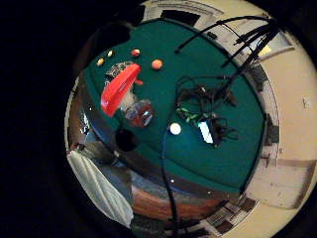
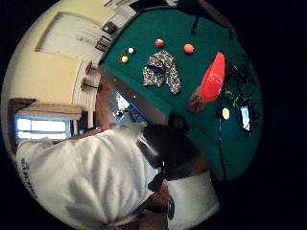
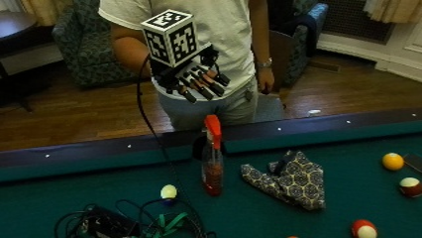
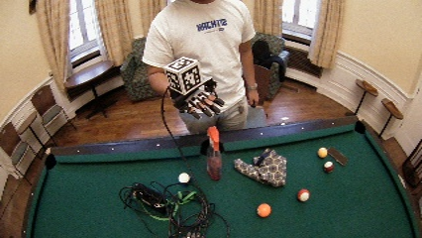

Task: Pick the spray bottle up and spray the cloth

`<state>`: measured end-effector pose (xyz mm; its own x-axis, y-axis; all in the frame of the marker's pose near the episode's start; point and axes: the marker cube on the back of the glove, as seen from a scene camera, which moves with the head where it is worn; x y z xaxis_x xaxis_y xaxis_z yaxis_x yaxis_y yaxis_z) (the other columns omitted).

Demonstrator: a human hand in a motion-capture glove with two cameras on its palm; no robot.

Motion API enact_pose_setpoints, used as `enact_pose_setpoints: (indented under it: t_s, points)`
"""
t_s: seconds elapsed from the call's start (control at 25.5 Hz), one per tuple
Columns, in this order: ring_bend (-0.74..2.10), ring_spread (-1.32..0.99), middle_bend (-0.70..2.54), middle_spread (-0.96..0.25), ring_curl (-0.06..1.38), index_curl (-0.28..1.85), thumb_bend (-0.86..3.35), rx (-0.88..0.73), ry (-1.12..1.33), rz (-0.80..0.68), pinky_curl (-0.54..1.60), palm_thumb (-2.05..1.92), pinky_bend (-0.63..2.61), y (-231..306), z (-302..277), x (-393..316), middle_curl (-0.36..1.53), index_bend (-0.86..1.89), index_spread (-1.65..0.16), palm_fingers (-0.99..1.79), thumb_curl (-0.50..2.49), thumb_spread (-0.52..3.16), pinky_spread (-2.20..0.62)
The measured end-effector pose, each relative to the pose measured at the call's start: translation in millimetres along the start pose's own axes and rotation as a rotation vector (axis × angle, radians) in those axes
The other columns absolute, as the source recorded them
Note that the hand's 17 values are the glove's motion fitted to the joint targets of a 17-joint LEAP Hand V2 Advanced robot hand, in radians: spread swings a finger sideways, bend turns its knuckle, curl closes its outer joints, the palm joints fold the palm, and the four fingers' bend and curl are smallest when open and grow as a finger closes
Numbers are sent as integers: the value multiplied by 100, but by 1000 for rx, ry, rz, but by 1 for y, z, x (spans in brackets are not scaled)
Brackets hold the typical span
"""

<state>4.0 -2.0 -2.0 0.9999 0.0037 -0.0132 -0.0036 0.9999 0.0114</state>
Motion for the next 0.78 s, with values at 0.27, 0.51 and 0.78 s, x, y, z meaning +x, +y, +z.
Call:
enact_pose_setpoints:
  t_s: [0.27, 0.51, 0.78]
  points:
    - [25, -7, 20, -10, 18, 22, 6, 27, -56, 60, 23, 38, 36, 10, 19, 13, 21, 16, -42, 40, 19, 92, 20]
    - [28, -8, 19, -10, 20, 23, 2, 26, -83, 120, 26, 40, 36, 27, 49, 26, 24, 13, -43, 38, 21, 96, 21]
    - [30, -9, 19, -10, 23, 23, -1, -7, -74, 183, 28, 42, 38, 49, 88, 32, 27, 12, -41, 35, 24, 99, 21]
